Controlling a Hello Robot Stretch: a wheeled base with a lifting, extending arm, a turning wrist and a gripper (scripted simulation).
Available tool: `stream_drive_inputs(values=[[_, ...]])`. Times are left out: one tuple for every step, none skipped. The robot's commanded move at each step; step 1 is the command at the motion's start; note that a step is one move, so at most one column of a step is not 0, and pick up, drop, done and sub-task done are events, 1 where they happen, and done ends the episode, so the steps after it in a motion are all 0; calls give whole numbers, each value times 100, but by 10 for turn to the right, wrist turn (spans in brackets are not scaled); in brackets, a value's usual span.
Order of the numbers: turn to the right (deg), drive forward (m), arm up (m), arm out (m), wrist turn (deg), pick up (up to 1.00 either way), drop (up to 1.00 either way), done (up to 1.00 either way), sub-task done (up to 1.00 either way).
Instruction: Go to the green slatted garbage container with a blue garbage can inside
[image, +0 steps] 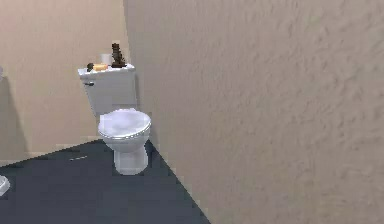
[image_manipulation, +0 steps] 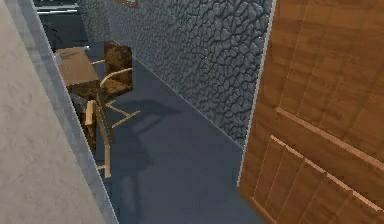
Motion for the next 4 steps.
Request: stream_drive_inputs(values=[[30, 0, 0, 0, 0, 0, 0, 0, 0], [0, 25, 0, 0, 0, 0, 0, 0, 0], [-450, 0, 0, 0, 0, 0, 0, 0, 0], [-420, 0, 0, 0, 0, 0, 0, 0, 0]])
